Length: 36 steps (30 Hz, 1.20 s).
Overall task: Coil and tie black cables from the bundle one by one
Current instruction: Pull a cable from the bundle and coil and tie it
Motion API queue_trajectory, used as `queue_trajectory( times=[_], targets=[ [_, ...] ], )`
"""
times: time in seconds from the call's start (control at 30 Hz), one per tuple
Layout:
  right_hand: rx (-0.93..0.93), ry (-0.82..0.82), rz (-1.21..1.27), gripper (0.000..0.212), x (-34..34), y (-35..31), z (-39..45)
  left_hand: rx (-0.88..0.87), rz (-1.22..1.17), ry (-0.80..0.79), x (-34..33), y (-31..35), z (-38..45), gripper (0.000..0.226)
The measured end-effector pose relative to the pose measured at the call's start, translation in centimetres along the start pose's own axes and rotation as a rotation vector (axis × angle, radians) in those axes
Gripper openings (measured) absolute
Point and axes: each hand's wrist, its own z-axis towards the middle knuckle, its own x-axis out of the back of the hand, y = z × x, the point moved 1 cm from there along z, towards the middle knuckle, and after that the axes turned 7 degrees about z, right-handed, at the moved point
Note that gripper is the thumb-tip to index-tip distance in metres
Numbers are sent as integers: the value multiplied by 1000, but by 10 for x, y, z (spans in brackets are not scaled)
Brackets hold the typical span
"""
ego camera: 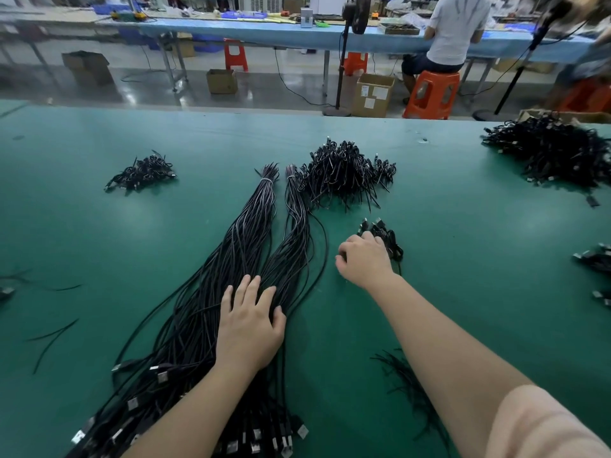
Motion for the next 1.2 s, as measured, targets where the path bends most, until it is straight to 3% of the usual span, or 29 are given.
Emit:
queue_trajectory(
  times=[0.2, 0.37, 0.53, 0.73, 0.97, 1.2],
  targets=[
    [-67, -13, -209, 21, 3, 12, 0, -2, -3, 1, -2, -1, 1, 54],
    [-108, -16, -219, 21, 5, 15, -2, -1, -1, 11, -3, -1, 1, 54],
    [-49, 113, 50, 30, 18, -23, -23, -5, 20, 22, -6, -2, 2, 54],
    [31, 28, 483, 23, 1, -102, -117, 19, 0, 21, -7, -1, 3, 57],
    [118, 67, 540, 30, -33, -114, -200, 0, 2, 6, -8, -3, 4, 56],
    [132, 76, 529, 38, -32, -114, -200, -65, -111, -221, 6, -6, 6, 58]
  ],
)
